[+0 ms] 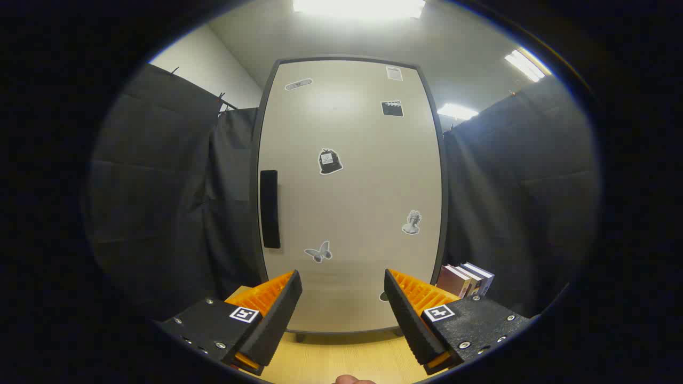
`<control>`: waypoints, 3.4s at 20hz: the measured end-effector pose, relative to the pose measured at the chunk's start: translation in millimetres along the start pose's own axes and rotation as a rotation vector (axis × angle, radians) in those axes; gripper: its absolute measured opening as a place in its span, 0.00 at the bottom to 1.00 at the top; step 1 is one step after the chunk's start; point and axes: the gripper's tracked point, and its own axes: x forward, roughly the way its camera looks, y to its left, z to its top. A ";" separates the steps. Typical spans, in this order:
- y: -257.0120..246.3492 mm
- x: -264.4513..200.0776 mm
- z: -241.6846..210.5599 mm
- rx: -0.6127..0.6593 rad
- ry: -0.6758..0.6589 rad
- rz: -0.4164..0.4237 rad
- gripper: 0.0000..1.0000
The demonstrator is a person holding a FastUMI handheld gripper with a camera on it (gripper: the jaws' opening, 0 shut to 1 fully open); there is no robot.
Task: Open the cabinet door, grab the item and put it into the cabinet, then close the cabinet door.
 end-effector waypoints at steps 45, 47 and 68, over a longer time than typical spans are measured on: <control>70.4 71.0 22.8 0.036 0.043 0.056 0.96; 85.1 85.1 26.9 0.040 0.043 0.072 0.96; 123.2 121.2 11.6 -0.031 0.136 0.220 0.29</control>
